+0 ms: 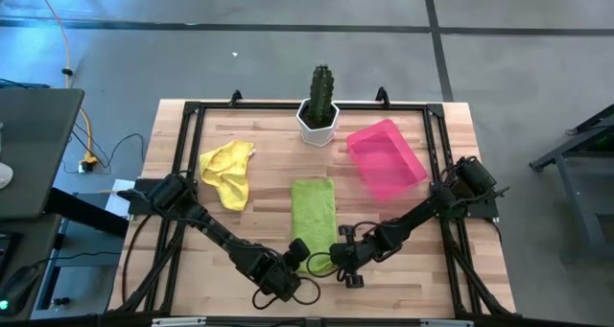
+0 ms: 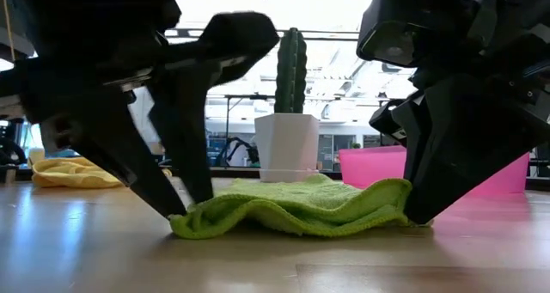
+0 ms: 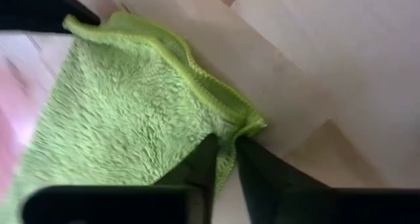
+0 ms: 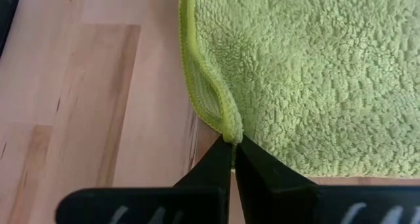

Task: Roll microfiber towels into tight, uniform cylinder then place into a basket
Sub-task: Roll the green towel

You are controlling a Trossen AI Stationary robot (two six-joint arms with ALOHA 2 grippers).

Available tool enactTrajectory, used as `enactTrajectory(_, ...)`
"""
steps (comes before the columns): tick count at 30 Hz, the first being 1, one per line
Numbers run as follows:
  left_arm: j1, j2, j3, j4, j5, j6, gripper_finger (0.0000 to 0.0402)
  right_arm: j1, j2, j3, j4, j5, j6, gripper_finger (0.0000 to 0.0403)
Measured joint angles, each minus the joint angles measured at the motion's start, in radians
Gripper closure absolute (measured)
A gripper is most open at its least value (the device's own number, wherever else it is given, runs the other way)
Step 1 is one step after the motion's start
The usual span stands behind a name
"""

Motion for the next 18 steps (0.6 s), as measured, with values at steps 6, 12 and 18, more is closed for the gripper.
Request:
enactTrajectory(6,0.000,-0.004,0.000,0.004,0.030,-0.169,0.0390,0.000,0.000,0.000,0.001,-0.002,0.017,0.0399)
enactTrajectory(12,0.001,-0.025,-0.003,0.000,0.068,-0.331,0.0399,0.000,0.000,0.000,0.019,-0.034,0.051,0.0399)
enactTrajectory(18,0.010,-0.066,-0.003,-0.052,0.135,-0.470,0.0399,-0.015,0.000,0.000,0.095,-0.111,0.125,0.0399)
